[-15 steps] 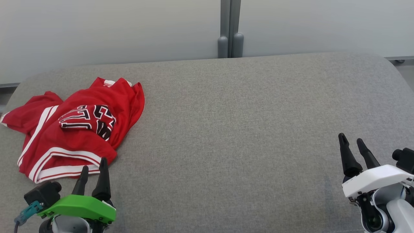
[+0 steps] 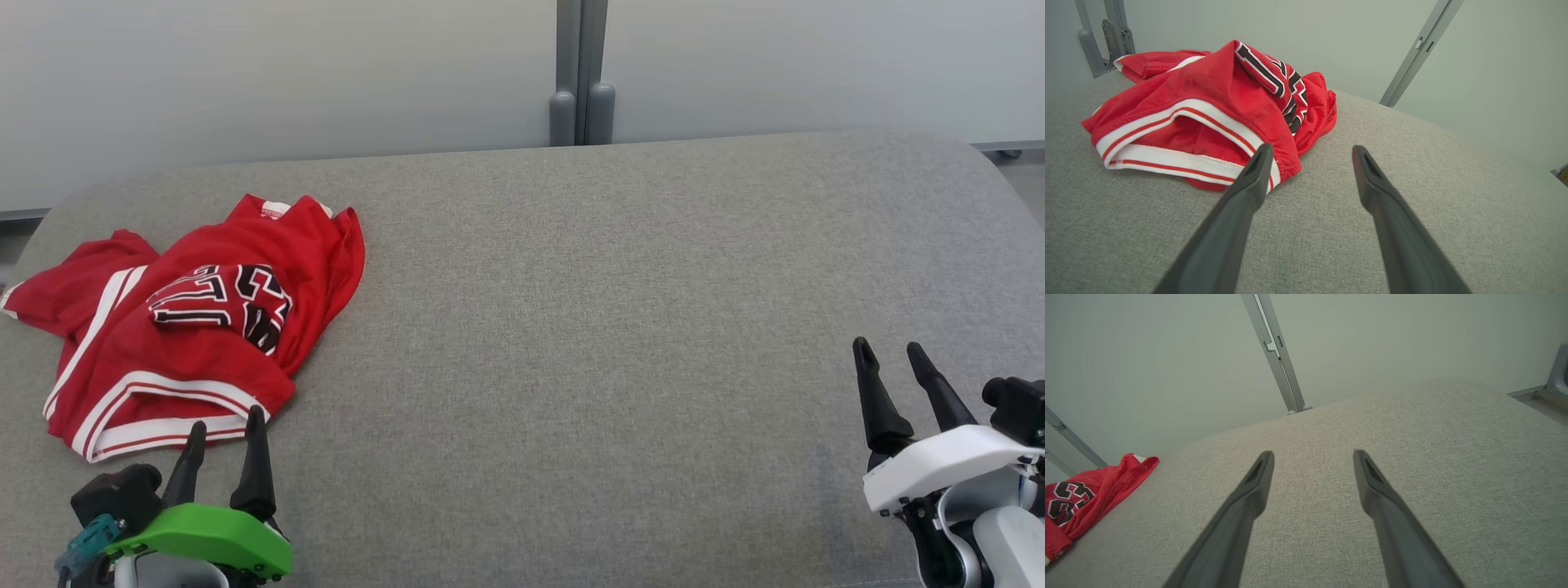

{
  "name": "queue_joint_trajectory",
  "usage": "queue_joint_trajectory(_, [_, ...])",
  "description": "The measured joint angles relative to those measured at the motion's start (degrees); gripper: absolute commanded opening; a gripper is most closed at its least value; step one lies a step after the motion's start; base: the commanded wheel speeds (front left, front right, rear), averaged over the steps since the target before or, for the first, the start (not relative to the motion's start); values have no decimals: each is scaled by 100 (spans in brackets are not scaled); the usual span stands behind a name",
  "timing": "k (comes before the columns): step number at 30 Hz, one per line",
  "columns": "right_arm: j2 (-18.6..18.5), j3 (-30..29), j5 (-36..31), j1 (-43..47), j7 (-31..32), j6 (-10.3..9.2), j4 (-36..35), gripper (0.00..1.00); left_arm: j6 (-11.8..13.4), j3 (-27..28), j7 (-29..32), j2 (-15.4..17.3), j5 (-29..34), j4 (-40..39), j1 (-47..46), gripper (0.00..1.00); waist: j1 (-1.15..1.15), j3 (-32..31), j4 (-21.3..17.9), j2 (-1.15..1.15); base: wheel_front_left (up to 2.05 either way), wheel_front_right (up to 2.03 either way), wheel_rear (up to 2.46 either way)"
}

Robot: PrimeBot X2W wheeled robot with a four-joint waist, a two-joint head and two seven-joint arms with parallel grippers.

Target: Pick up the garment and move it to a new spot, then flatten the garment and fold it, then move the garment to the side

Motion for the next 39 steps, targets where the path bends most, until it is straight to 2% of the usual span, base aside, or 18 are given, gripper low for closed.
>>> queue_joint_trajectory(13, [-160, 12, -786, 55, -226, 52, -80, 100, 70, -7, -252, 7, 898, -71, 9, 100, 0, 14, -18, 0, 0, 0, 0])
queue_joint_trajectory(25, [-287, 10, -1571, 137, -457, 194, -230, 100, 79, -36, -502, 4, 1734, -80, 103, 100, 0, 20, -37, 0, 0, 0, 0])
queue_joint_trajectory(32, [-237, -99, -1566, 181, -474, 353, -227, 100, 76, -5, -502, -16, 1785, -62, 103, 100, 0, 26, -40, 0, 0, 0, 0])
queue_joint_trajectory(39, [-175, -196, -1566, 272, -475, 426, -196, 100, 26, 29, -502, -66, 1785, -33, 104, 100, 0, 31, -47, 0, 0, 0, 0])
